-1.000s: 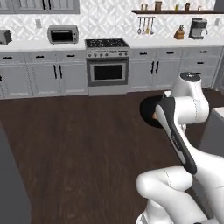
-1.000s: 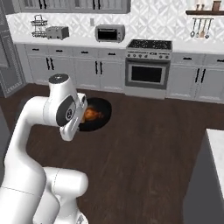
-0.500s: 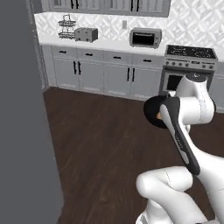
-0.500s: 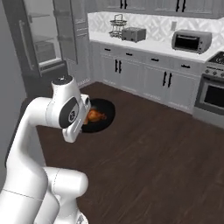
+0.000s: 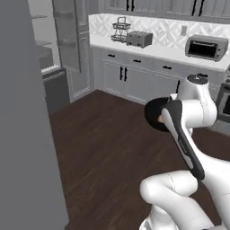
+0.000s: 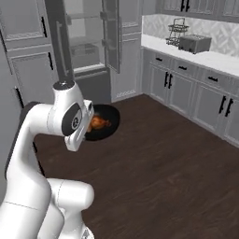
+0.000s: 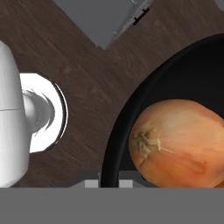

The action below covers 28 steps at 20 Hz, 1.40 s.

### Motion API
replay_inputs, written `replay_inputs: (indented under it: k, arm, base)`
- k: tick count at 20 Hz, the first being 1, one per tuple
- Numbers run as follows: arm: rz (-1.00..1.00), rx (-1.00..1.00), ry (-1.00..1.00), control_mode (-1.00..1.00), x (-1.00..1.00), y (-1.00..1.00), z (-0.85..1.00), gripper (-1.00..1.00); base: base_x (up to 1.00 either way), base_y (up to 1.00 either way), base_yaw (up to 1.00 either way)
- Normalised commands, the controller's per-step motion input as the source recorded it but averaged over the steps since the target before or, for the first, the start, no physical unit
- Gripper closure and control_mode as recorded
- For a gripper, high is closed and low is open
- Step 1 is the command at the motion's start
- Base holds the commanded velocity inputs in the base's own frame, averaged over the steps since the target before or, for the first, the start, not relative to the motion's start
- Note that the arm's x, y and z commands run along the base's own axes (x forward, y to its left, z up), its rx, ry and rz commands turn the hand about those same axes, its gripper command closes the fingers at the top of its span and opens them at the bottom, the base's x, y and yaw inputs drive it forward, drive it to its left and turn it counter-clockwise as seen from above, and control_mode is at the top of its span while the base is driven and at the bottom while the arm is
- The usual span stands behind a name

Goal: Pick the chicken drumstick and onion from their plates and place them in the bowl. Then put the bowl in the fridge.

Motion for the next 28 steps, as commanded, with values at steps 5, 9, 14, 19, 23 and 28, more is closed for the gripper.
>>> replay_inputs:
  k: [5,9,14,19,23,28]
  arm:
    - [0.00,0.00,0.00,1.00,0.00,0.00,0.00,1.00]
    - [0.00,0.00,0.00,1.00,0.00,0.00,0.00,1.00]
    - [0.00,0.00,0.00,1.00,0.00,0.00,0.00,1.00]
    - [0.00,0.00,0.00,1.00,0.00,0.00,0.00,1.00]
    - [0.00,0.00,0.00,1.00,0.00,0.00,0.00,1.00]
    - [0.00,0.00,0.00,1.00,0.00,0.00,0.00,1.00]
  base:
    - [1.00,-0.75,0.37]
    - [0.98,-0.75,0.49]
    - [0.92,-0.81,0.49]
    - [0.93,-0.81,0.47]
    - [0.94,-0.78,0.47]
    - [0.81,-0.74,0.44]
